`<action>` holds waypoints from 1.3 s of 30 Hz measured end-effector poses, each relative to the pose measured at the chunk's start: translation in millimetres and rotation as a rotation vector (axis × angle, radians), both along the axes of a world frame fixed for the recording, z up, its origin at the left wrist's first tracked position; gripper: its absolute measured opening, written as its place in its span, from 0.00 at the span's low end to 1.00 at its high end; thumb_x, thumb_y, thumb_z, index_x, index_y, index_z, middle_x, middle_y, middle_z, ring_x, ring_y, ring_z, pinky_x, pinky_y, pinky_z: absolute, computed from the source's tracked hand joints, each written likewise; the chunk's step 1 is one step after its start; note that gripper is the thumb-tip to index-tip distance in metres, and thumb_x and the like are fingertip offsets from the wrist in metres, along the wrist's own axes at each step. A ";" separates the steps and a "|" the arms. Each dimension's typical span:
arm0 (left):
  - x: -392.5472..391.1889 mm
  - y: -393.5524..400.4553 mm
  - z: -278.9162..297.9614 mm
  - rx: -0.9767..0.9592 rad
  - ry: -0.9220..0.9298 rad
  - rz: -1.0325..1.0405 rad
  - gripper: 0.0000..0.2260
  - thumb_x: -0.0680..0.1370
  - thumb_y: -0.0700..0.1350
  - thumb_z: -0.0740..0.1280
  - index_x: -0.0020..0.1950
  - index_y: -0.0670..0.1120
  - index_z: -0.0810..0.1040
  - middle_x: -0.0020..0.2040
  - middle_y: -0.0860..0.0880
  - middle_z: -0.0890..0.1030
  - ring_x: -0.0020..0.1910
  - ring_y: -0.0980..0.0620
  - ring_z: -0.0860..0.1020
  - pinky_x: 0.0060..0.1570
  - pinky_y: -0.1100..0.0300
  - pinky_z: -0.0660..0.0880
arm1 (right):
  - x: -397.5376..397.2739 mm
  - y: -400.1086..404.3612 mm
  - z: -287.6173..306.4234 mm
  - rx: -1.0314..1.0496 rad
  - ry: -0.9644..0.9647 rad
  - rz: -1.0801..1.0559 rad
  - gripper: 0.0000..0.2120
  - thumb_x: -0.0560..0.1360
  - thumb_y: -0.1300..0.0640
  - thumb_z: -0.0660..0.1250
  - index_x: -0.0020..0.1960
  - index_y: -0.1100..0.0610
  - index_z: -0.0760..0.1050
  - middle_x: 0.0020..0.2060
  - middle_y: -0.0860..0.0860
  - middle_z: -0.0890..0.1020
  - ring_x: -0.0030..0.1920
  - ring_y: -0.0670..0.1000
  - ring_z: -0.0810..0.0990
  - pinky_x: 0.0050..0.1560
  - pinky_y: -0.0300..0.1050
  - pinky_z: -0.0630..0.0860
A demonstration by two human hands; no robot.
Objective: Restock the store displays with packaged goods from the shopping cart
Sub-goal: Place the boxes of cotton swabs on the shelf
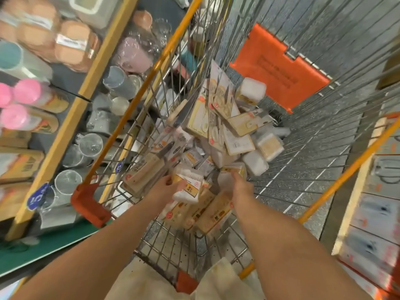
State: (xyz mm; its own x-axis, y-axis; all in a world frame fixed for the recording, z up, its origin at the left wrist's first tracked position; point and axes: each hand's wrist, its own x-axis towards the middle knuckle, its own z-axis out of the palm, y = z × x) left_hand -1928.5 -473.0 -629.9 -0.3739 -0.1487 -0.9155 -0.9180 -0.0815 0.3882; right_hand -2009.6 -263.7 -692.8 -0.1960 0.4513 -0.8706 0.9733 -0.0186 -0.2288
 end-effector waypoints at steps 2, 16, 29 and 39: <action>-1.5 -1.8 9.8 0.024 0.008 0.074 0.17 0.79 0.48 0.69 0.66 0.44 0.74 0.50 0.49 0.81 0.43 0.52 0.79 0.42 0.60 0.75 | 5.1 -7.1 19.1 0.050 0.051 -0.035 0.35 0.70 0.47 0.75 0.68 0.64 0.69 0.63 0.59 0.76 0.61 0.63 0.76 0.60 0.55 0.74; 14.1 -10.8 124.2 0.186 0.355 0.431 0.12 0.80 0.46 0.66 0.62 0.45 0.75 0.53 0.45 0.83 0.44 0.50 0.83 0.36 0.57 0.80 | 26.8 -32.2 154.5 -0.691 0.398 0.067 0.29 0.74 0.59 0.72 0.73 0.54 0.67 0.64 0.59 0.76 0.57 0.57 0.79 0.50 0.50 0.78; 192.9 -3.0 259.8 -0.165 0.803 0.410 0.27 0.74 0.32 0.71 0.69 0.49 0.68 0.49 0.52 0.84 0.45 0.57 0.81 0.40 0.63 0.78 | 107.2 -56.0 305.3 -0.781 0.743 0.957 0.24 0.76 0.44 0.68 0.69 0.51 0.69 0.63 0.54 0.79 0.60 0.56 0.79 0.59 0.57 0.77; 392.9 -74.6 417.3 -0.552 1.076 0.783 0.47 0.62 0.53 0.76 0.78 0.57 0.58 0.59 0.52 0.83 0.56 0.49 0.80 0.61 0.46 0.75 | 273.2 -208.1 463.1 -1.149 0.922 1.208 0.27 0.73 0.44 0.71 0.68 0.54 0.72 0.56 0.52 0.84 0.57 0.54 0.82 0.67 0.58 0.73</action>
State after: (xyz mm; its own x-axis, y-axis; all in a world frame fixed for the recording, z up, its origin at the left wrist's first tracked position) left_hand -1535.6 -547.6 -212.6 -0.4914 -0.8709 -0.0060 0.0446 -0.0320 0.9985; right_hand -1736.4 -471.8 -229.6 -0.4316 -0.8999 -0.0629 0.1808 -0.0180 -0.9833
